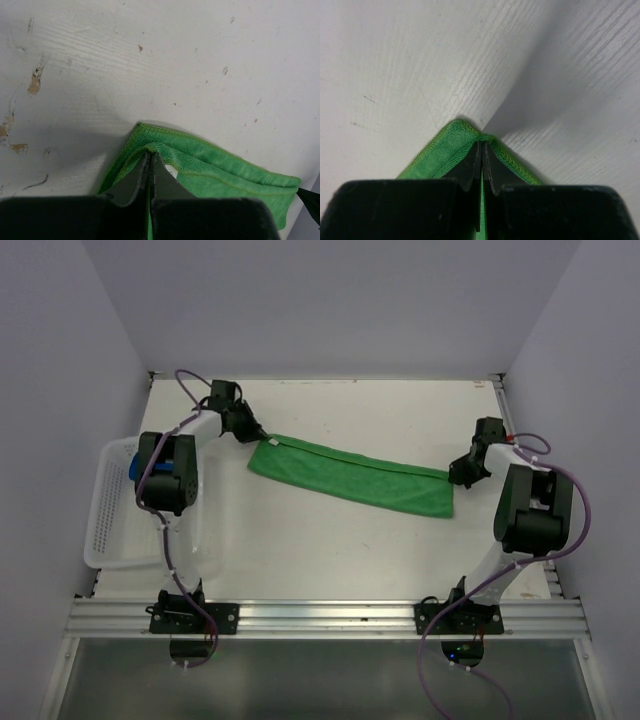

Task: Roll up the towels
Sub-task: Fold the towel

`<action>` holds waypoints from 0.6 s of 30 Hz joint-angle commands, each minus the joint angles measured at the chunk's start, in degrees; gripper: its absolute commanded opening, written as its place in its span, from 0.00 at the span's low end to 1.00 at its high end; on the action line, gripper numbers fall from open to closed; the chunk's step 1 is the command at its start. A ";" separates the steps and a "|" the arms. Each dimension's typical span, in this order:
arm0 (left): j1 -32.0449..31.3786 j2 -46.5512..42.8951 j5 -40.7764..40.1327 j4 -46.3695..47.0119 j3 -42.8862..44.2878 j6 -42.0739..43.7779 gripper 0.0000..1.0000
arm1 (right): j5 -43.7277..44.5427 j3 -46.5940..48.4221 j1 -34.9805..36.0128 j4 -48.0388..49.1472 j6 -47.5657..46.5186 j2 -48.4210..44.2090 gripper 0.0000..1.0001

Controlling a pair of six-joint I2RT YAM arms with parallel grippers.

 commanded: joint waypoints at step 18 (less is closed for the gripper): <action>0.62 3.01 1.20 1.08 5.35 -1.21 0.00 | 1.32 3.37 -0.82 -1.75 2.27 2.39 0.00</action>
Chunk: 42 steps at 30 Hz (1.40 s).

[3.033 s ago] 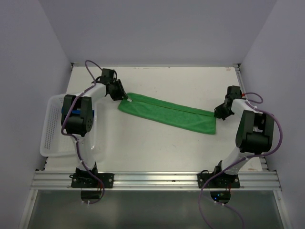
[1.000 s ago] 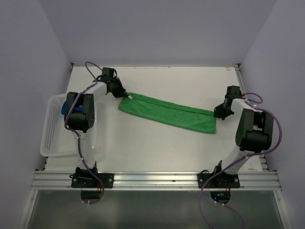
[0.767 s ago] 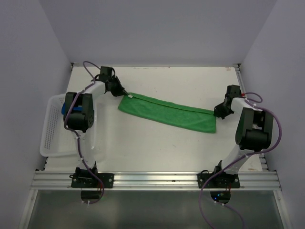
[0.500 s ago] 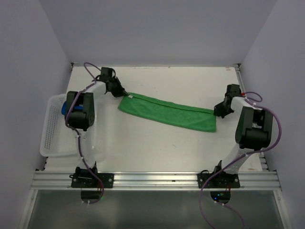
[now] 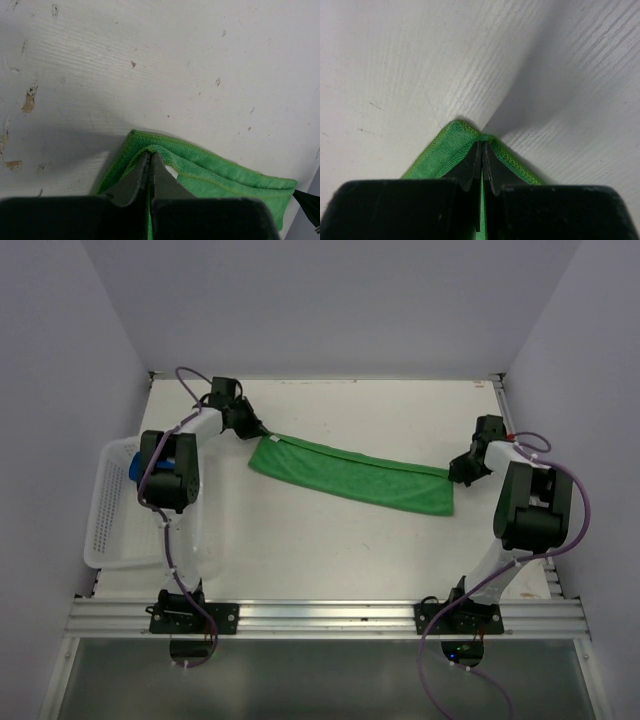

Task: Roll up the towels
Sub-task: Fold the towel

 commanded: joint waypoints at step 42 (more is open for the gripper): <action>0.84 2.28 1.27 0.73 3.57 1.05 0.17 | 0.07 6.23 -1.15 -2.83 3.37 4.36 0.38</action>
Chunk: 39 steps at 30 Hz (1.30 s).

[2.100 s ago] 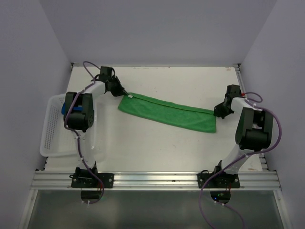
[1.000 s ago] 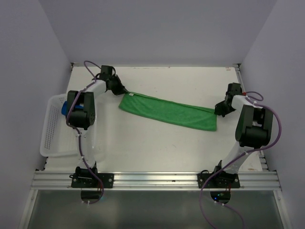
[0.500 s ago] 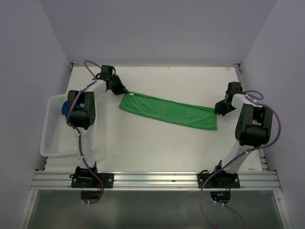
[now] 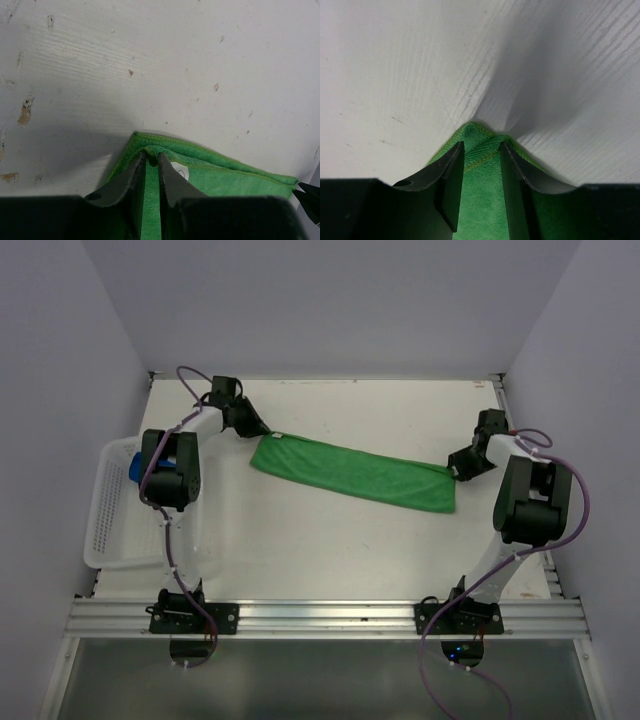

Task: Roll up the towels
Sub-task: Fold the towel

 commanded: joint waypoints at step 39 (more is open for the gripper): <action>-7.11 -38.53 -14.43 0.97 -18.36 21.41 0.88 | -2.63 -13.87 -0.51 3.36 -30.53 -17.50 0.65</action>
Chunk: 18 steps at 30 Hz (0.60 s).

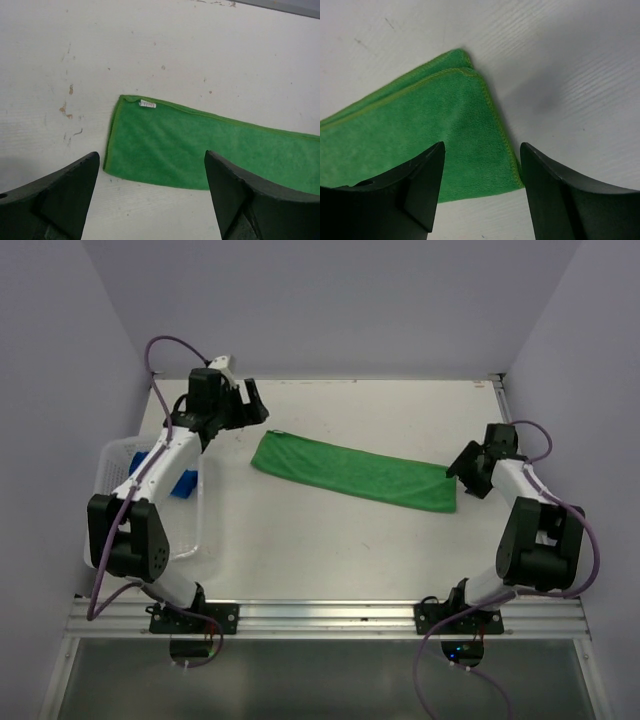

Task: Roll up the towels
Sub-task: Fold the towel

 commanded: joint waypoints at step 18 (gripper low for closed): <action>-9.65 -14.15 -9.84 4.55 -12.40 4.83 0.94 | 6.83 1.42 4.49 -2.77 -9.30 10.80 0.49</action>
